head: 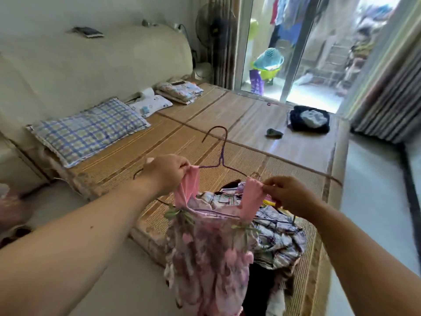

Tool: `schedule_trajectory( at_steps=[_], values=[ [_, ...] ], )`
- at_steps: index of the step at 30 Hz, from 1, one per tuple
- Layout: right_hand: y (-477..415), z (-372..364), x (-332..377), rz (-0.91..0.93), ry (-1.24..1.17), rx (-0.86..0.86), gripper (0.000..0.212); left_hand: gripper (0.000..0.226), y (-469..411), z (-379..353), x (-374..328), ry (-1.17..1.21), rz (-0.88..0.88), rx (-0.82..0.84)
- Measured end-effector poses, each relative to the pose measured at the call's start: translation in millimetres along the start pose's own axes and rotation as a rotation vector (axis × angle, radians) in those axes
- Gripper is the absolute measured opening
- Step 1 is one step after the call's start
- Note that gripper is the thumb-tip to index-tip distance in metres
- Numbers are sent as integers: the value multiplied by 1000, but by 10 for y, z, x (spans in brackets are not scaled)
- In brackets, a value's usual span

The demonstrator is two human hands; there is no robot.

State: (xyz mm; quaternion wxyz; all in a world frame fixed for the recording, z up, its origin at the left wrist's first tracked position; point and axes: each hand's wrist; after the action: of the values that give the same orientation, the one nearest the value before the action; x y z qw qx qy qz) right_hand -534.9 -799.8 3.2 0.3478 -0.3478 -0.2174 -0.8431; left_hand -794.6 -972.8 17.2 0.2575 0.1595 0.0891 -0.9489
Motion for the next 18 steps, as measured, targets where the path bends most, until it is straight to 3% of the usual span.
schedule_trajectory(
  at_steps=[9, 18],
  values=[
    [-596, 364, -1524, -188, -59, -88, 22, 23, -1228, -1209, -944, -45, 56, 250],
    [-1540, -35, -2616, -340, 78, 9, 15, 21, -1863, -2414, -878, -92, 213, 429]
  ],
)
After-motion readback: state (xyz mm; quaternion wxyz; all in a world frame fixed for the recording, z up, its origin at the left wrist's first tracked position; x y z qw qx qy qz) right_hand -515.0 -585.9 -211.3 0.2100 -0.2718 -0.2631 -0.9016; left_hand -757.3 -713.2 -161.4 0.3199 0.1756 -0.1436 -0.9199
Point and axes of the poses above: each hand's wrist, its own y-axis away from the middle knuckle, its own z-axis out of the back of the hand, x = y × z, and after that the axes turned 3 degrees about y, right-handed
